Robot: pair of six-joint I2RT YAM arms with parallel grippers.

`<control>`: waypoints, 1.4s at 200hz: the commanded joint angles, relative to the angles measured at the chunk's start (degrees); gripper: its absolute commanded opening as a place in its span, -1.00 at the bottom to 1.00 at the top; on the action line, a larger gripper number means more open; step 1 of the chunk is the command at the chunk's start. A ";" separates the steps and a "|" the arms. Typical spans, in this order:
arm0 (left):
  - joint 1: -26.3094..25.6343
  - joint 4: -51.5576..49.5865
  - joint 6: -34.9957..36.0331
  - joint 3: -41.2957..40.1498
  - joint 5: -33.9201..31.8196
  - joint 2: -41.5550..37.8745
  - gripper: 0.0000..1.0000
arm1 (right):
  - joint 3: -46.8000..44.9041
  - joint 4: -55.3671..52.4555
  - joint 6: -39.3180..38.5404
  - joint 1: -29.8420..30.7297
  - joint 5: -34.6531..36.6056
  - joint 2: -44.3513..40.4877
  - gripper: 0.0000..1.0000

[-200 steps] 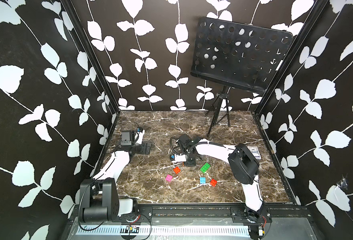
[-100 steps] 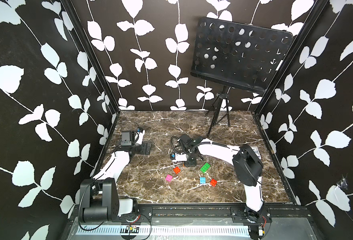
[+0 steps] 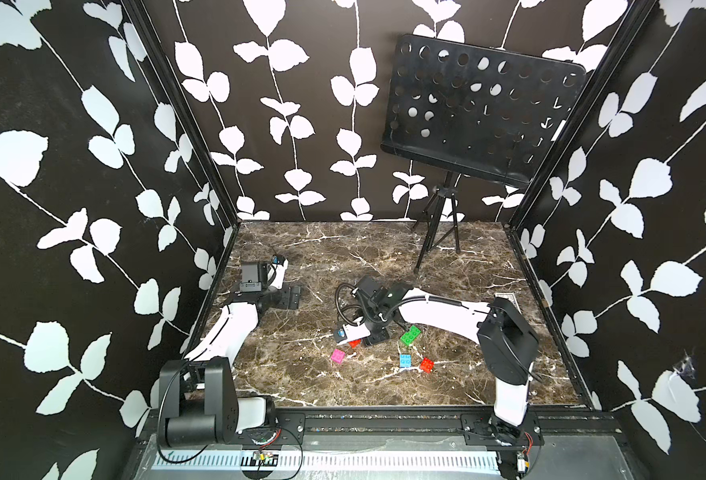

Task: Assemble the letter y with lego
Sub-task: Place the lego brick at the center of the board, then pick up the lego brick from the center of the board.

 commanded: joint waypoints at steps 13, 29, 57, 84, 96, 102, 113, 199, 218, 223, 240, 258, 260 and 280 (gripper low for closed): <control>0.47 0.78 0.58 -0.89 0.74 -1.85 0.93 | 2.75 0.66 -3.46 0.27 -2.55 3.43 0.06; 0.50 0.81 0.58 -1.05 0.72 -1.85 0.93 | 3.38 0.44 -3.63 0.26 -3.10 4.60 0.06; 0.54 0.82 0.56 -1.07 0.80 -1.73 0.93 | 4.01 0.93 -3.23 0.26 -3.28 6.29 0.06; 0.61 0.86 0.58 -1.15 0.71 -1.69 0.93 | 4.43 0.87 -3.03 0.25 -3.44 7.65 0.04; 0.67 0.90 0.56 -1.16 0.80 -1.59 0.93 | 4.84 0.68 -2.95 0.22 -3.46 8.17 0.04; 0.66 1.00 0.63 -1.24 0.89 -1.53 0.93 | 4.97 0.67 -2.87 0.19 -3.61 8.40 0.03; 0.61 1.00 0.57 -1.18 0.97 -1.48 0.93 | 5.36 0.61 -2.45 0.19 -3.90 8.82 -0.02; 0.61 1.14 -1.17 -1.02 4.35 -0.37 0.90 | 3.45 4.79 8.86 -2.30 -6.63 4.65 -0.59; 0.20 1.85 -4.45 -1.05 9.01 0.49 0.86 | -1.48 10.86 17.87 -4.30 -4.27 -0.70 -0.59; -0.17 2.09 -5.12 -1.12 10.52 0.76 0.85 | -3.00 12.17 20.17 -4.84 -3.20 -2.12 -0.59; -2.91 2.57 -6.01 -1.16 14.08 1.42 0.85 | -8.60 14.99 25.92 -6.34 0.79 -7.37 -0.57; -6.25 2.54 -5.51 -0.73 16.16 2.22 0.85 | -13.20 16.17 29.40 -7.25 5.16 -11.65 -0.57; -6.55 2.52 -5.50 -0.79 16.27 2.33 0.86 | -13.61 16.17 29.70 -7.33 5.56 -11.98 -0.57; -7.66 2.82 -5.85 -0.63 16.83 3.14 0.85 | -15.38 14.42 32.13 -7.74 8.75 -13.36 -0.59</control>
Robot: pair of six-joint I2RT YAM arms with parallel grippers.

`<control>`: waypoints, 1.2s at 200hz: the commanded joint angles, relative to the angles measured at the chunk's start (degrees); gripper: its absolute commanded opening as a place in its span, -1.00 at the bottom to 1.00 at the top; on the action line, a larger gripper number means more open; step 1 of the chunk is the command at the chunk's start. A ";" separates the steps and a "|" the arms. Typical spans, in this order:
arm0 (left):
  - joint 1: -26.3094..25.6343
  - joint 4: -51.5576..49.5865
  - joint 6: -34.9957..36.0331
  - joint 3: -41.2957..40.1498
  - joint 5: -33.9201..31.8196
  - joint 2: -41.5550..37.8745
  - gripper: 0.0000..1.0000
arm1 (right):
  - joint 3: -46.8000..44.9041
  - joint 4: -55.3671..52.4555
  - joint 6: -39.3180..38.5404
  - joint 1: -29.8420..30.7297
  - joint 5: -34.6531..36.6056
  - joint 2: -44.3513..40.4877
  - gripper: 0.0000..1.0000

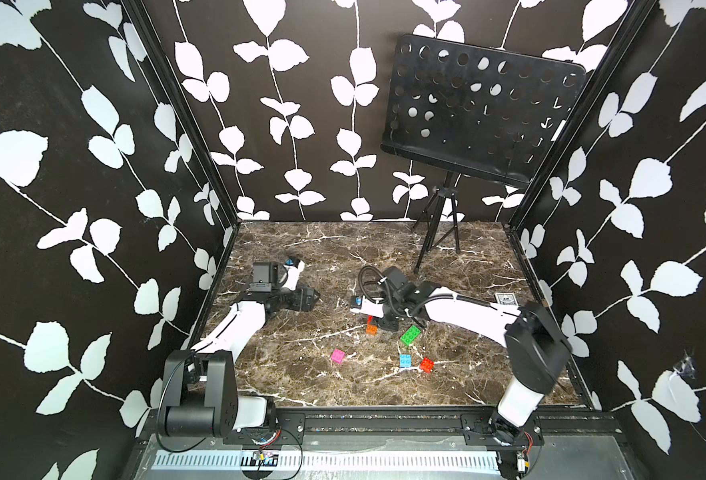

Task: Assemble the letter y with lego
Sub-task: Pick up the lego brick from the center of the board, then assemble the lego brick with the lego brick.

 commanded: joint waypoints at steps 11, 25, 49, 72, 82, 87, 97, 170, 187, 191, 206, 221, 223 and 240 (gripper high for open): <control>-1.45 0.82 -0.93 -0.12 3.28 0.47 0.85 | -2.28 -0.33 7.75 0.04 5.39 -0.93 -0.60; -1.45 0.74 -0.37 -0.37 2.10 0.14 0.86 | -1.96 -0.81 9.05 0.06 5.04 -0.41 -0.61; -1.44 0.33 0.66 -0.42 0.82 -0.44 0.86 | -1.04 -1.12 11.22 0.15 3.98 0.86 -0.64; -1.45 0.12 0.98 -0.44 -0.03 -0.61 0.87 | -0.37 -1.24 12.00 0.67 3.64 2.64 -0.65; -1.42 0.12 1.08 -0.41 -0.08 -0.67 0.87 | -0.01 -1.18 12.21 0.89 3.40 3.38 -0.66; -1.42 0.12 1.13 -0.46 -0.12 -0.70 0.87 | 0.23 -1.32 12.21 1.02 3.39 3.72 -0.66; -1.45 0.12 1.25 -0.48 -0.16 -0.81 0.87 | 0.54 -1.44 12.32 1.16 3.40 4.32 -0.67; -1.45 -0.06 1.79 -0.54 -0.69 -1.18 0.88 | 1.19 -1.93 11.47 1.75 2.96 6.13 -0.68; -1.42 -0.14 1.87 -0.54 -0.85 -1.31 0.88 | 1.25 -2.53 11.21 1.94 2.72 6.49 -0.68; -1.44 -0.14 1.88 -0.56 -0.93 -1.29 0.88 | 1.27 -2.70 11.10 1.95 2.71 6.58 -0.67; -1.45 -0.13 2.01 -0.54 -1.00 -1.29 0.88 | 1.41 -3.36 10.76 2.13 2.72 6.93 -0.68; -1.45 -0.14 2.00 -0.54 -0.97 -1.31 0.88 | 1.81 -4.10 10.29 2.34 3.00 7.38 -0.68; -1.45 -0.14 2.00 -0.54 -0.98 -1.29 0.88 | 1.88 -4.24 10.27 2.38 3.08 7.52 -0.68; -1.45 -0.14 2.14 -0.55 -1.13 -1.40 0.88 | 2.27 -5.50 9.71 2.48 3.47 8.13 -0.70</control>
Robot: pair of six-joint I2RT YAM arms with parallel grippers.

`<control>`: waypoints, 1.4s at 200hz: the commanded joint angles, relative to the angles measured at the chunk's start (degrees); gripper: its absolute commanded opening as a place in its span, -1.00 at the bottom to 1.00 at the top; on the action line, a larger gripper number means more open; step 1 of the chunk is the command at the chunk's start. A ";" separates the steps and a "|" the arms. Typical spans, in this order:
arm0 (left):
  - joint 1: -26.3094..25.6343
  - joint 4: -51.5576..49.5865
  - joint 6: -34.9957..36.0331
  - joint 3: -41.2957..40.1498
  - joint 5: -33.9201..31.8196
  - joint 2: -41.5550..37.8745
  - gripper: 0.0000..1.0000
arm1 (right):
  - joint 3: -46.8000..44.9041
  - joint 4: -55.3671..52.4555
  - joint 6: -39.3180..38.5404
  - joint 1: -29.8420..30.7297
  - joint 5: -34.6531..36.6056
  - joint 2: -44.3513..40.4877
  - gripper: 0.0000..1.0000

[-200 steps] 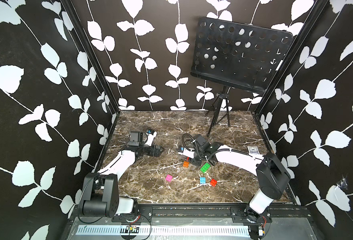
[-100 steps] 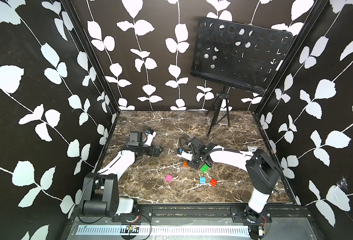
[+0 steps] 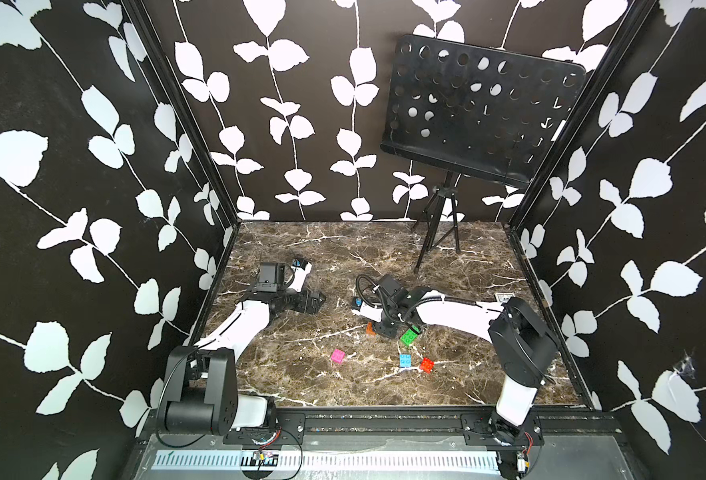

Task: Assemble the letter y with lego
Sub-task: Assemble the lego brick with the lego brick.

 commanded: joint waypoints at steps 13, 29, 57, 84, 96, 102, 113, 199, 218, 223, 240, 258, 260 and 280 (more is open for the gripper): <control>0.04 -0.32 1.17 -0.63 -0.40 -2.01 0.88 | 1.25 -4.32 -1.78 0.60 0.63 1.96 -0.71; 0.04 -0.27 1.31 -0.63 -0.43 -2.02 0.88 | 1.48 -5.58 -2.21 0.60 1.68 2.42 -0.72; 0.06 -0.34 1.43 -0.63 -0.52 -2.01 0.88 | 2.24 -8.56 -2.54 0.58 3.33 3.61 -0.75; 0.05 -0.45 1.68 -0.64 -0.78 -2.08 0.89 | 2.59 -11.46 -3.58 0.61 4.63 4.33 -0.78; 0.04 -0.46 1.82 -0.63 -0.91 -2.09 0.89 | 2.93 -12.59 -3.73 0.61 5.42 4.80 -0.81; 0.05 -0.43 1.81 -0.63 -0.87 -2.10 0.89 | 3.23 -13.04 -3.57 0.60 5.82 5.08 -0.82; 0.04 -0.57 1.83 -0.63 -0.96 -2.11 0.89 | 4.01 -14.55 -2.80 0.60 6.46 5.70 -0.83; 0.13 -0.82 2.11 -0.54 -1.57 -2.53 0.89 | 5.76 -18.58 3.46 0.16 10.29 5.88 -0.86; 0.09 -0.77 2.24 -0.60 -1.66 -2.72 0.89 | 5.14 -18.01 3.59 0.03 9.91 4.90 -0.86; 0.10 -0.84 2.27 -0.55 -1.74 -2.65 0.89 | 4.74 -17.45 3.67 -0.02 9.91 4.67 -0.86; 0.13 -0.79 2.28 -0.54 -1.75 -2.73 0.89 | 4.13 -17.06 3.31 0.03 8.74 4.05 -0.86; 0.13 -0.77 2.28 -0.63 -1.93 -2.82 0.89 | 2.42 -15.08 2.62 0.00 7.22 2.75 -0.86; 0.11 -0.78 2.32 -0.63 -1.97 -2.85 0.89 | 2.18 -14.98 2.48 0.03 7.09 2.61 -0.86; 0.13 -0.89 2.43 -0.63 -2.00 -2.88 0.89 | 0.85 -14.93 -0.43 -0.02 7.15 1.49 -0.84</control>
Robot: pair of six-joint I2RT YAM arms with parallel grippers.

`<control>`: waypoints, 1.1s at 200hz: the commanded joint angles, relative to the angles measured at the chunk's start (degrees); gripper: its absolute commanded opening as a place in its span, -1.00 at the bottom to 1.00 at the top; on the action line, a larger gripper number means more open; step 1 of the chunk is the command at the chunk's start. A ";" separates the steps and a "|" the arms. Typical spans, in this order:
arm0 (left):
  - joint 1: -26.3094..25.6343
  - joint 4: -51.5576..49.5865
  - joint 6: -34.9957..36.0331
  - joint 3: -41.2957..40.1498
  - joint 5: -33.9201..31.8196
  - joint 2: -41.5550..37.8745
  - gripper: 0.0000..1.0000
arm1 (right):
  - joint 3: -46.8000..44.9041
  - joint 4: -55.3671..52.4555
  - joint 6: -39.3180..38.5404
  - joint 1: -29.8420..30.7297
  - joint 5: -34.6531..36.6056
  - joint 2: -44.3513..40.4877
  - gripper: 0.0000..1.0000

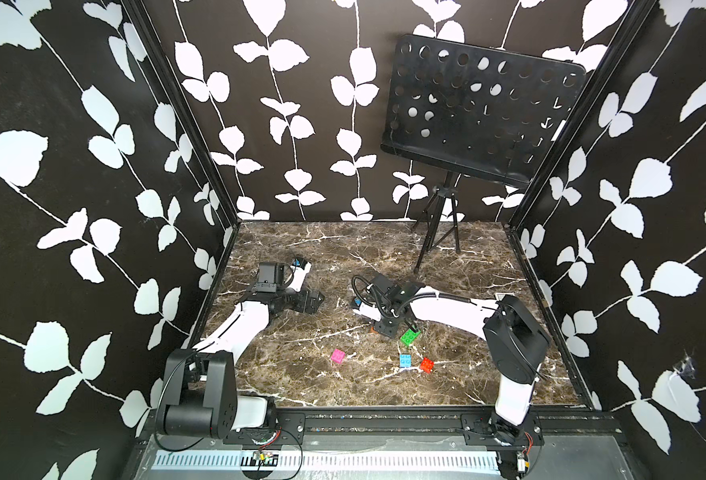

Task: Assemble the letter y with lego
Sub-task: Assemble the lego brick with the lego brick.

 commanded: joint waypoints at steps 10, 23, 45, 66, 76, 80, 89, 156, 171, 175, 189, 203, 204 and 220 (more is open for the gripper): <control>0.13 -0.68 0.78 -0.64 -0.09 -1.86 0.89 | -3.77 -5.70 -4.63 -0.48 0.54 -0.43 -0.84; 0.13 -0.60 0.51 -0.73 0.26 -1.78 0.89 | -3.90 -6.01 -5.32 -0.78 1.53 -0.39 -0.83; 0.13 -0.49 0.23 -0.82 0.55 -1.79 0.89 | -2.42 -7.61 -1.59 -2.19 1.46 1.08 -0.84; 0.14 -0.58 0.32 -0.82 0.30 -1.86 0.89 | -3.20 -6.90 2.27 -2.61 -0.86 1.06 -0.85; 0.11 -0.58 0.38 -0.81 0.29 -1.75 0.89 | -4.66 -5.43 2.69 -2.50 -1.32 0.44 -0.85; 0.13 -0.58 0.36 -0.82 0.31 -1.80 0.89 | -5.33 -4.88 2.25 -2.42 -1.23 0.09 -0.85; 0.08 -0.50 0.37 -0.81 0.33 -1.70 0.89 | -6.64 -4.17 -0.23 -1.94 -0.43 -0.71 -0.85; 0.12 0.06 -0.29 -1.16 1.25 -1.38 0.89 | -9.25 -4.38 -16.55 -3.43 -1.73 -3.95 -0.82; 0.12 0.12 -0.33 -1.25 1.32 -1.40 0.88 | -6.42 -7.13 -12.55 -4.34 -3.47 -2.29 -0.82; 0.09 0.12 -0.37 -1.25 1.26 -1.43 0.88 | -6.26 -7.31 -11.63 -4.43 -3.51 -1.99 -0.82; 0.16 0.17 -0.39 -1.25 1.25 -1.33 0.88 | -7.05 -6.71 -10.20 -4.37 -3.87 -1.58 -0.83; 0.06 0.30 -0.68 -1.32 1.52 -1.14 0.88 | -8.41 -6.15 -11.77 -4.32 -4.15 -1.68 -0.82; 0.09 0.34 -0.66 -1.33 1.56 -1.12 0.88 | -8.56 -6.09 -12.06 -4.29 -4.15 -1.72 -0.82; 0.13 0.80 -1.21 -1.60 2.25 -0.98 0.88 | -10.55 -4.78 -18.00 -3.88 -3.08 -3.19 -0.82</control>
